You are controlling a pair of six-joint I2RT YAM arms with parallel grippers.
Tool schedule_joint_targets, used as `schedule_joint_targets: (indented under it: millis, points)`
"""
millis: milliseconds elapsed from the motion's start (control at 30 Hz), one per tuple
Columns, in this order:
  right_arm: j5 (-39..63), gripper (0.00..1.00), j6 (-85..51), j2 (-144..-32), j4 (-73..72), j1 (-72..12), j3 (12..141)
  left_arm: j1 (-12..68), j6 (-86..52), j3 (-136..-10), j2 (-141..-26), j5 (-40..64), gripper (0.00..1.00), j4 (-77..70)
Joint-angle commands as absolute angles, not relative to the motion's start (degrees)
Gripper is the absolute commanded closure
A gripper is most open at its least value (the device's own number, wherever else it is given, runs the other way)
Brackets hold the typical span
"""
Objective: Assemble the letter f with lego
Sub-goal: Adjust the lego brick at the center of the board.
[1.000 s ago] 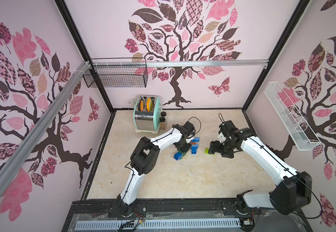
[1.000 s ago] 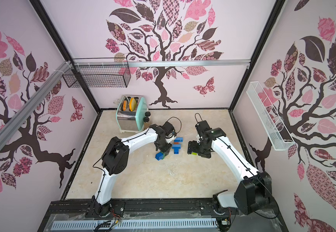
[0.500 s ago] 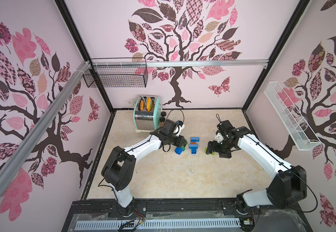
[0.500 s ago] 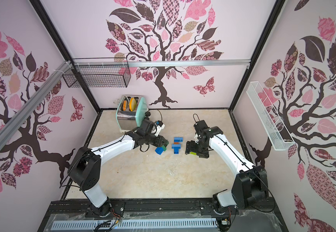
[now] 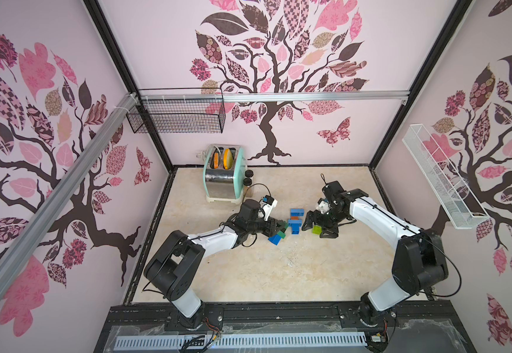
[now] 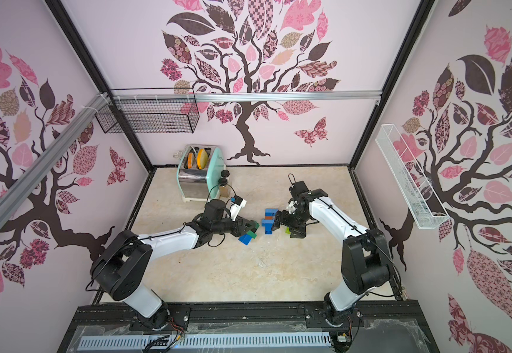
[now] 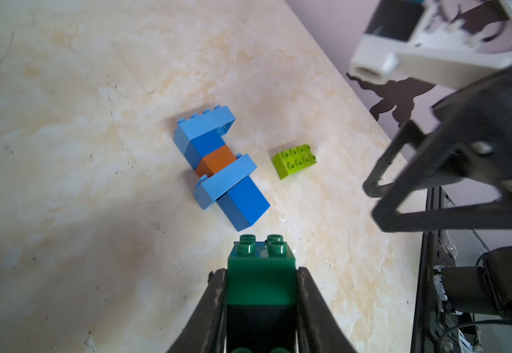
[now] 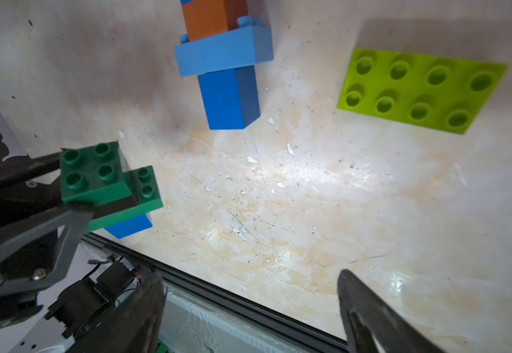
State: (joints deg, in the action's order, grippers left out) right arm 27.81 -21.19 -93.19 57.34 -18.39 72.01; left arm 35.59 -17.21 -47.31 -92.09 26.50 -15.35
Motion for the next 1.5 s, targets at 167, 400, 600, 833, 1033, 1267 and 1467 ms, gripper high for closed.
schedule_joint_targets:
  millis: [167, 400, 600, 833, 1033, 1267, 1467]
  points:
    - [39.45, 0.10, -20.48, -97.61, 56.01, -18.08, 81.00, 36.87, -11.52, -45.53, -88.07, 31.73, 0.75, -21.05]
    - [44.67, 0.11, -20.49, -97.63, 58.48, -18.11, 84.87, 37.79, -7.11, -45.17, -83.32, 31.75, 0.75, -15.88]
    - [48.67, 0.15, -20.56, -95.33, 57.39, -18.18, 82.48, 37.87, -6.25, -45.66, -81.91, 32.56, 0.75, -14.03]
    - [50.36, 0.19, -19.07, -93.94, 58.69, -19.70, 82.33, 37.88, -5.43, -46.12, -81.74, 32.93, 0.75, -12.81]
    - [50.03, 0.21, -17.31, -95.06, 60.43, -22.17, 82.19, 38.23, -5.66, -46.29, -81.17, 32.91, 0.75, -12.62]
    - [48.27, 0.24, -16.13, -96.09, 62.12, -22.94, 82.47, 38.24, -5.55, -46.23, -80.26, 32.53, 0.75, -12.30]
    - [46.66, 0.25, -15.64, -96.67, 62.40, -23.02, 82.11, 38.25, -5.83, -46.41, -79.39, 33.15, 0.75, -11.83]
